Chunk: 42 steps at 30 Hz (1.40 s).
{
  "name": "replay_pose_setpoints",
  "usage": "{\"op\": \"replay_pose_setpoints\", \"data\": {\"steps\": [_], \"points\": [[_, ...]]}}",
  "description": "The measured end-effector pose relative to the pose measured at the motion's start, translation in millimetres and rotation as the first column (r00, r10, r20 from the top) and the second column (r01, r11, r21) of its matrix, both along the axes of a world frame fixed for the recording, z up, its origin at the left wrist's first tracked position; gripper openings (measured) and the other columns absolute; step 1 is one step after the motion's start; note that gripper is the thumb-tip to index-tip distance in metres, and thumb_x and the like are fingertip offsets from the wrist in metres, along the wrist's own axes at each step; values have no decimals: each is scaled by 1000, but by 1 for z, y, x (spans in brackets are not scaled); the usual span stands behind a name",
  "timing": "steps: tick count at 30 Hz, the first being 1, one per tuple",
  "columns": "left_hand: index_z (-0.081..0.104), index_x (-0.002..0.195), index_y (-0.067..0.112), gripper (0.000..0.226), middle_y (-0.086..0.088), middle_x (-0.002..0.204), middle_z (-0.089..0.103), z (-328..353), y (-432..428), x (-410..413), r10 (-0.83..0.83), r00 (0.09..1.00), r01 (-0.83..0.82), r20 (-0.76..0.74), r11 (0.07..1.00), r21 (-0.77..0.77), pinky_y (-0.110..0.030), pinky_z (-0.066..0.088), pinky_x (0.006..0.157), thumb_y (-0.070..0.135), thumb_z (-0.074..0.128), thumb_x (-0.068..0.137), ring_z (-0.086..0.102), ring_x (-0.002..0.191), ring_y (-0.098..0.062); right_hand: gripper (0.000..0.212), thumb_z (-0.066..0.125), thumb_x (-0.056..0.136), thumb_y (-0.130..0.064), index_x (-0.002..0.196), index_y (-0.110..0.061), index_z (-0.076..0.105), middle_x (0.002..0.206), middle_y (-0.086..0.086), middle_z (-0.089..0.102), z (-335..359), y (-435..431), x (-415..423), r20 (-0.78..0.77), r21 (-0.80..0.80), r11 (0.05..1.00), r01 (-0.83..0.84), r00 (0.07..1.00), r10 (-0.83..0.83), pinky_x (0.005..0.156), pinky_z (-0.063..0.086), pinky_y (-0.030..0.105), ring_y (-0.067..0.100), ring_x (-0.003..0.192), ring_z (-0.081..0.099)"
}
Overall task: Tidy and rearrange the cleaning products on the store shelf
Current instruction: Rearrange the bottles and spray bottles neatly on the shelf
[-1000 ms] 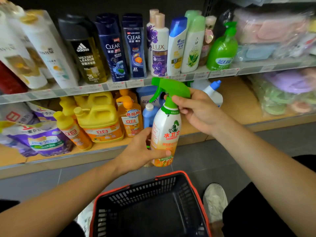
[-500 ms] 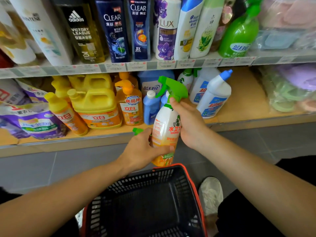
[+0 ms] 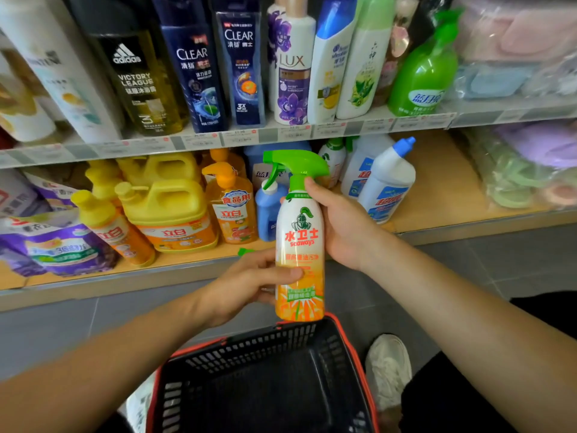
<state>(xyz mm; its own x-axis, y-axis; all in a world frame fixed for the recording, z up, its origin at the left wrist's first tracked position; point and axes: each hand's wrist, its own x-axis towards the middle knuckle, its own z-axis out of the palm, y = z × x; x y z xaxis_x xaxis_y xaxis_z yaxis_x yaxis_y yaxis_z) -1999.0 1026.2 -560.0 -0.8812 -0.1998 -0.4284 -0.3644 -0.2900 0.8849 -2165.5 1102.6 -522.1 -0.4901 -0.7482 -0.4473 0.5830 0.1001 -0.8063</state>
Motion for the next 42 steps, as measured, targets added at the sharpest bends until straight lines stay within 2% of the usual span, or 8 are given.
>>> {"op": "replay_pose_setpoints", "data": {"steps": [6, 10, 16, 19, 25, 31, 35, 42], "points": [[70, 116, 24, 48, 0, 110, 77, 2, -2, -10, 51, 999, -54, -16, 975, -215, -40, 59, 87, 36, 86, 72, 74, 102, -21, 42, 65, 94, -38, 121, -6, 65, 114, 18, 72, 8, -1, 2, -171, 69, 996, 63, 984, -50, 96, 52, 50, 31, 103, 70], [71, 113, 23, 47, 4, 105, 78, 2, -1, -17, 110, 993, -114, -30, 925, -362, -35, 61, 81, 32, 88, 70, 75, 96, -13, 50, 70, 91, -36, 112, 9, 61, 110, 27, 68, 6, -1, 6, -316, 82, 974, 213, 932, -177, 76, 49, 39, 24, 85, 64], [69, 106, 29, 61, 9, 90, 72, 6, 5, -18, 201, 980, -97, -13, 415, -905, -37, 57, 68, 70, 74, 61, 67, 79, -9, 30, 78, 83, -36, 78, -8, 73, 87, 15, 72, 7, -1, 6, -331, 91, 935, 344, 895, -297, 72, 49, 35, 20, 79, 63], [71, 109, 28, 52, 9, 92, 75, 9, 1, -18, 132, 990, -96, -41, 442, -892, -34, 58, 71, 62, 81, 70, 69, 80, -5, 23, 77, 84, -40, 67, -24, 75, 80, 2, 73, 6, 1, 1, -330, 70, 948, 310, 904, -271, 75, 54, 36, 17, 82, 68], [76, 109, 25, 31, 5, 96, 79, 27, -20, -28, 168, 969, -237, -180, 834, -498, -21, 57, 74, 41, 74, 83, 74, 92, -7, 37, 74, 86, -40, 84, -3, 71, 94, 21, 71, 10, 7, -4, -491, -37, 973, 228, 844, -216, 78, 54, 39, 21, 81, 66], [65, 125, 19, 35, 2, 97, 77, 57, -38, -31, 210, 835, -465, -509, 763, -448, -31, 58, 80, 22, 72, 91, 72, 94, -16, 22, 72, 90, -30, 93, -9, 77, 92, 29, 68, 12, 11, 3, -709, -54, 995, 82, 699, -96, 74, 51, 48, 24, 78, 60], [71, 117, 19, 27, -9, 75, 68, 64, -42, -27, 206, 817, -555, -539, 534, -638, -42, 57, 71, 22, 75, 90, 63, 70, -19, 21, 73, 89, -24, 93, -3, 75, 88, 33, 65, 12, 11, 6, -785, -29, 999, 22, 619, -37, 70, 49, 47, 26, 75, 53], [77, 108, 9, 26, -1, 88, 76, 65, -41, -20, 193, 772, -630, -606, 364, -686, -26, 60, 74, 17, 82, 83, 72, 77, -11, 37, 76, 86, -17, 75, 15, 61, 69, 32, 47, 5, 8, 6, -818, -6, 1000, 17, 575, -15, 60, 36, 41, 20, 67, 39]]}}
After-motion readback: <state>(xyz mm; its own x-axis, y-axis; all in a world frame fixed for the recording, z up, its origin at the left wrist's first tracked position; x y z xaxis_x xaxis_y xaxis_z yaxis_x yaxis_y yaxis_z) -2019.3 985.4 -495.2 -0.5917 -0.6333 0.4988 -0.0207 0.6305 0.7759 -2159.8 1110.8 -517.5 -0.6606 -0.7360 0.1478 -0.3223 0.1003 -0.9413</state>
